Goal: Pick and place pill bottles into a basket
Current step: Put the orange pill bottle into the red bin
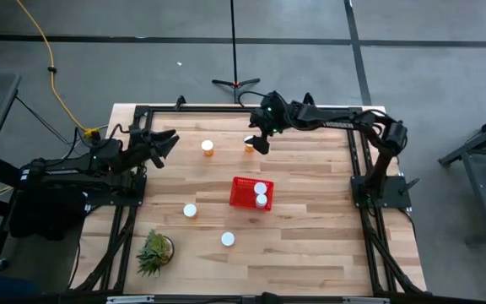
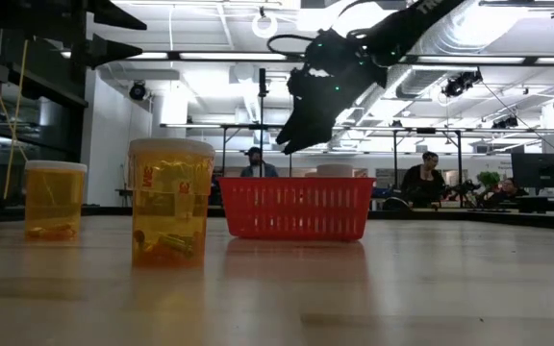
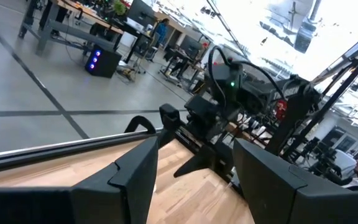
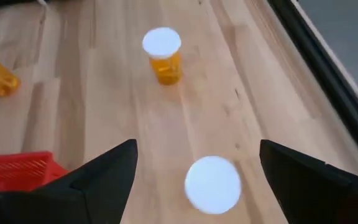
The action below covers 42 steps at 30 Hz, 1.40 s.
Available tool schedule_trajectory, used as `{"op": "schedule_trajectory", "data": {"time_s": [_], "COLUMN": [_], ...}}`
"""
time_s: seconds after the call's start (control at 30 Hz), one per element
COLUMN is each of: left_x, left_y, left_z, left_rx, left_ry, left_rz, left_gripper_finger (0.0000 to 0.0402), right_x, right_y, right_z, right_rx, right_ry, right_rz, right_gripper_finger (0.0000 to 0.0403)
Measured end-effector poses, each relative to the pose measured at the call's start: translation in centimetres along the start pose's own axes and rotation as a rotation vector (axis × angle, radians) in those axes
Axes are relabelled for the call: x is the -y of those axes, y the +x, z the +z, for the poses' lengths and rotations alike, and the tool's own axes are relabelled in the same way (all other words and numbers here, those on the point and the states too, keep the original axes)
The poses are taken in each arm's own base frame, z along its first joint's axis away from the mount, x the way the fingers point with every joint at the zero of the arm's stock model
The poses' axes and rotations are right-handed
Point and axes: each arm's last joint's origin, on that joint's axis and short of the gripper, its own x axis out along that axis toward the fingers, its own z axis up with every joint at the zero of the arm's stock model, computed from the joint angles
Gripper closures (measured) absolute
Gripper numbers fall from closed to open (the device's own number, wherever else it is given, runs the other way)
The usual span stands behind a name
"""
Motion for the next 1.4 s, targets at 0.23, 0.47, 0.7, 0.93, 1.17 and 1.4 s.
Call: {"op": "schedule_trajectory", "data": {"time_s": [0.23,0.47,0.7,0.93,1.17,1.4], "left_x": [-0.1,-0.1,-0.1,-0.1,-0.1,-0.1], "left_y": [0.0,0.0,0.0,0.0,0.0,0.0], "left_z": [-0.1,-0.1,-0.1,-0.1,-0.1,-0.1], "left_rx": [-0.013,-0.014,-0.014,-0.015,-0.015,-0.015], "left_ry": [0.008,0.009,0.009,0.009,0.009,0.008], "left_rz": [0.007,0.007,0.007,0.005,0.005,0.005], "left_gripper_finger": [0.0156,0.0156,0.0156,0.0156,0.0156,0.0156], "right_x": [0.4,0.6,0.6,1.2,1.5,1.6], "right_y": [1.6,2.3,2.6,4.3,5.6,6.2], "right_z": [-0.2,-0.9,-1.2,-2.4,-3.2,-3.6], "right_rx": [-0.095,-0.134,-0.148,-0.189,-0.206,-0.211], "right_ry": [-0.091,-0.163,-0.231,-0.217,-0.212,-0.185], "right_rz": [-0.016,-0.001,0.008,0.014,0.013,0.009], "right_gripper_finger": [0.0075,0.0075,0.0075,0.0075,0.0075,0.0075]}}
